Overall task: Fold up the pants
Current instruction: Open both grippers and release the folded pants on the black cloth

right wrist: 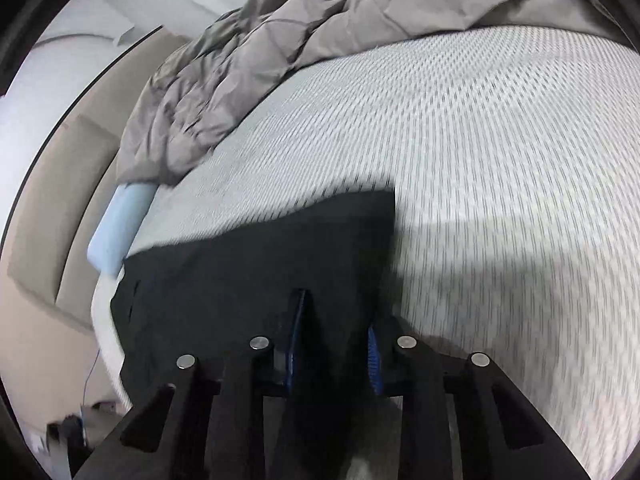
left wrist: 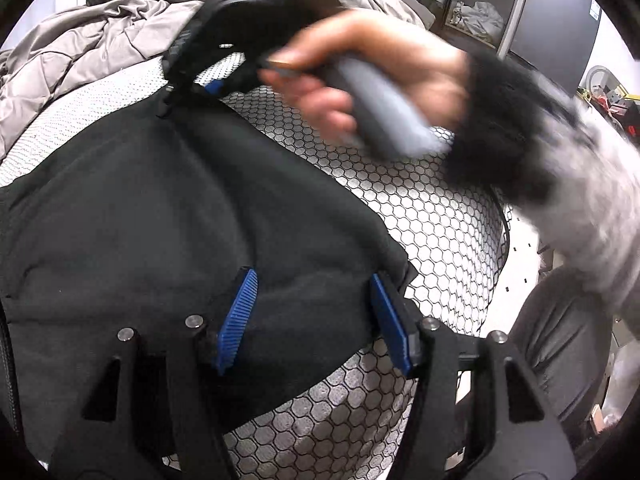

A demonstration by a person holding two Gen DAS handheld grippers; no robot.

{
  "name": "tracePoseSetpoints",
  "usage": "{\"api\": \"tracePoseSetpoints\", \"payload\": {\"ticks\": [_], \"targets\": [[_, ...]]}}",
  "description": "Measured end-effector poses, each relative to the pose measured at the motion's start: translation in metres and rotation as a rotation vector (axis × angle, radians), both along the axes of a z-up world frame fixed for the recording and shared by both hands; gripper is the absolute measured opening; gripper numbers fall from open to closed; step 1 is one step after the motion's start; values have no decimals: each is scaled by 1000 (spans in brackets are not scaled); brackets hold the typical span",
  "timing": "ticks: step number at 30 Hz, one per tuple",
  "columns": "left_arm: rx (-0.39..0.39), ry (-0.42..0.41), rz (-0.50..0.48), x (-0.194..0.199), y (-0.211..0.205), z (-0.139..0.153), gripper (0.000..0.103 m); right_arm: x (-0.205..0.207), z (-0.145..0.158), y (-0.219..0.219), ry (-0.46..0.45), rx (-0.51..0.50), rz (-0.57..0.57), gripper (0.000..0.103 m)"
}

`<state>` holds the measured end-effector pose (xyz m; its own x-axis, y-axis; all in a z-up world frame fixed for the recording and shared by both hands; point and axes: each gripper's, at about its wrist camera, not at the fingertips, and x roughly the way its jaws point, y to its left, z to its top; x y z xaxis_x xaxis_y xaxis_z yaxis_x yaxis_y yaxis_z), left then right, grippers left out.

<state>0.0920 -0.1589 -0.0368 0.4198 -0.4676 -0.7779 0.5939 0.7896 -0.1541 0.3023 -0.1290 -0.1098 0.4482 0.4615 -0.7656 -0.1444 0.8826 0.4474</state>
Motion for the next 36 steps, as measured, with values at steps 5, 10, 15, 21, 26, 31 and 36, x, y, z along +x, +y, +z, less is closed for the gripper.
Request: {"api": "tracePoseSetpoints", "payload": {"ticks": [5,10,15,21,26,31,36], "targets": [[-44,-6,-27,5,5,4,60,48,1,5,3,-49,-42,27],[-153,-2,16,5,44,25,61,2,27,-12,-16,11,-75,48],[-158,-73,226,14,111,38,72,-88,17,-22,32,68,-101,48],[-117,-50,325,34,149,21,69,-167,39,9,-160,-152,-80,48],[-77,-21,318,51,153,6,62,-174,38,74,-216,-272,148,48],[-10,-8,314,64,164,-8,39,-169,-3,117,-228,-555,308,47],[-28,-22,314,50,176,-3,39,-184,9,57,-196,-570,203,47]]}}
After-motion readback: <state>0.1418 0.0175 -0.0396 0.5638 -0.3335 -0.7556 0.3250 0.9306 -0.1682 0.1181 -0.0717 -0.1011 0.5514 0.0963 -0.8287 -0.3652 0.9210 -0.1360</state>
